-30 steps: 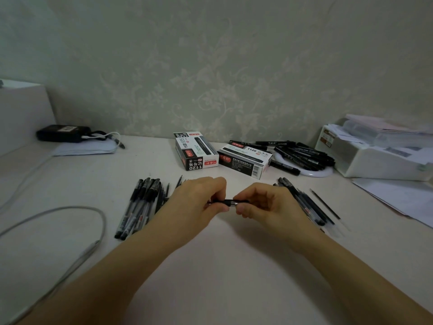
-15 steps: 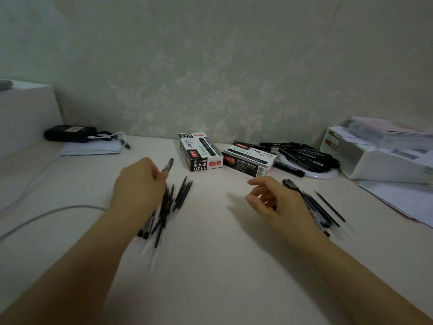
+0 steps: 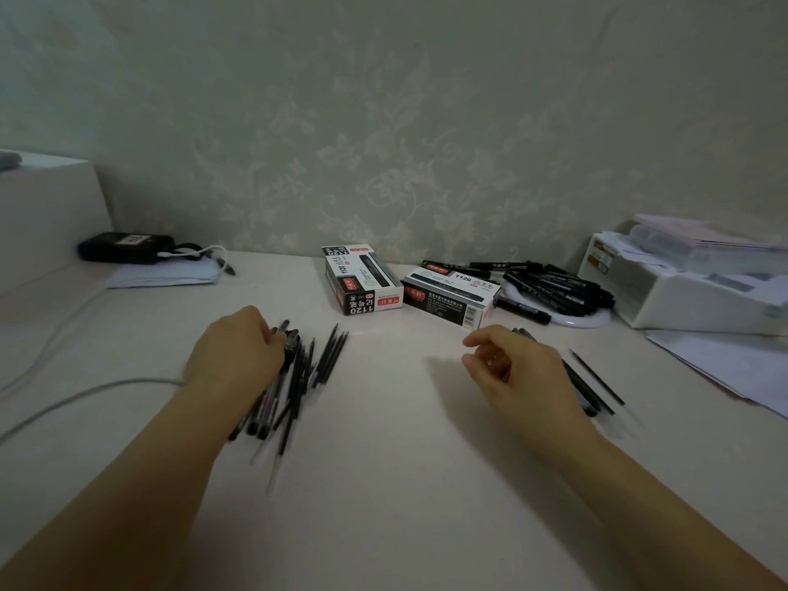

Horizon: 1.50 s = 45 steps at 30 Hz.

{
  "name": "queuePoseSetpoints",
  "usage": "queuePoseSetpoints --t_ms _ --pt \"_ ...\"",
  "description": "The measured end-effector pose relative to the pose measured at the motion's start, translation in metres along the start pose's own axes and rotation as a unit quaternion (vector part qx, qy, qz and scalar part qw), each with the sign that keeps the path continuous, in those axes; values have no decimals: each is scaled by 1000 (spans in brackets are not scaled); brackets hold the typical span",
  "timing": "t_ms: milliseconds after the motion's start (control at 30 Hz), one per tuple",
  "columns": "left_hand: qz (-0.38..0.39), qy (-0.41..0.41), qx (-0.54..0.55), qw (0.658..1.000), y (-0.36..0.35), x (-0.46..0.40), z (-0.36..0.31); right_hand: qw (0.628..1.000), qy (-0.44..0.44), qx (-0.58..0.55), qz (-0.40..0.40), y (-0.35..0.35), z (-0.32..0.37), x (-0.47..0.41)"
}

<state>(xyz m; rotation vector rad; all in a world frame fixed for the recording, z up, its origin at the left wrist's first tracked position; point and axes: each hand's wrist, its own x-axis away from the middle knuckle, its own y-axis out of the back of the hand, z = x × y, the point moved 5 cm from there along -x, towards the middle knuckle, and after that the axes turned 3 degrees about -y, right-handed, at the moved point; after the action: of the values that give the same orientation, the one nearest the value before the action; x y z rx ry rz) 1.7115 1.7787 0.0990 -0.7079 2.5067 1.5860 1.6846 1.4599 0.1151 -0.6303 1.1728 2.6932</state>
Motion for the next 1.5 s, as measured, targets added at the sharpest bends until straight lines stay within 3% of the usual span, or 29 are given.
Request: queuePoseSetpoints --t_ms 167,367,467,567,633,733,833,900,1067,1267,1500 --pt "-20 -32 2 999 8 6 -15 986 -48 156 -45 15 -18 -3" --pt "-30 -147 45 988 10 35 -66 963 -92 251 29 10 -22 -3" --pt "14 -212 67 975 2 53 -88 958 -94 264 52 9 -18 -4" --pt "88 -218 112 965 -12 65 -99 957 -99 262 70 6 -18 -3" --pt "136 -191 170 957 -20 70 -101 968 -89 226 56 6 -15 -2" --pt "188 -160 257 934 -27 73 -104 993 -105 49 36 3 -8 -2" --pt "238 -122 362 893 -30 78 -110 966 -152 -183 101 -13 2 3" --pt "260 -118 391 875 -30 82 -114 939 -163 -264 150 -22 10 7" --pt "291 -146 403 856 -27 85 -120 913 -167 -306 212 -26 14 11" --pt "250 -223 258 906 -24 85 -116 923 -187 -293 164 -21 7 8" --pt "214 -277 236 906 -21 85 -120 907 -155 -335 204 -27 15 11"
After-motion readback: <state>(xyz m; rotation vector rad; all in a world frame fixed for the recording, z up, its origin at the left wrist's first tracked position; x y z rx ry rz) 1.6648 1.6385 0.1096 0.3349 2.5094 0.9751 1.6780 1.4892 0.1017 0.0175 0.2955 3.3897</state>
